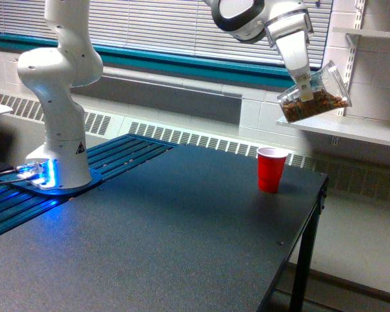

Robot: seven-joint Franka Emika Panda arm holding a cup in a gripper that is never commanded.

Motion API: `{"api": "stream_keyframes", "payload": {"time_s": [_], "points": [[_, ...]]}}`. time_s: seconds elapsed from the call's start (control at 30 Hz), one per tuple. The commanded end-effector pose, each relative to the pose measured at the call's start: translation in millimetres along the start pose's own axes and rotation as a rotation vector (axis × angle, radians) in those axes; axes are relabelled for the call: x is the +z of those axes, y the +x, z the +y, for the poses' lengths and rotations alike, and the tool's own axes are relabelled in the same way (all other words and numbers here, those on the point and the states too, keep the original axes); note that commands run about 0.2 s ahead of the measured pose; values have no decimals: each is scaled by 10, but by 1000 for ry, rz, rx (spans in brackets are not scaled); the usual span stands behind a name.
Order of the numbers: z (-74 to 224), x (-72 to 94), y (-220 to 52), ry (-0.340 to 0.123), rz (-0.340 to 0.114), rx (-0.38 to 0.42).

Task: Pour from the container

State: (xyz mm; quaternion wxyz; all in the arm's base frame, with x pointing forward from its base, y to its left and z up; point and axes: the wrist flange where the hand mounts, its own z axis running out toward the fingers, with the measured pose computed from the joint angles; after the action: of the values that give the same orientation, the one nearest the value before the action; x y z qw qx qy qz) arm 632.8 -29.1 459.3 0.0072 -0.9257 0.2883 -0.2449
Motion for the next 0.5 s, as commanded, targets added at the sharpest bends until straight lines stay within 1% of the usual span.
{"api": "stream_keyframes", "payload": {"time_s": [0.03, 0.13, 0.5], "points": [[286, 22, 170, -40, 2, 38], [273, 18, 167, -35, 2, 53], [263, 6, 135, -36, 14, 39]]}}
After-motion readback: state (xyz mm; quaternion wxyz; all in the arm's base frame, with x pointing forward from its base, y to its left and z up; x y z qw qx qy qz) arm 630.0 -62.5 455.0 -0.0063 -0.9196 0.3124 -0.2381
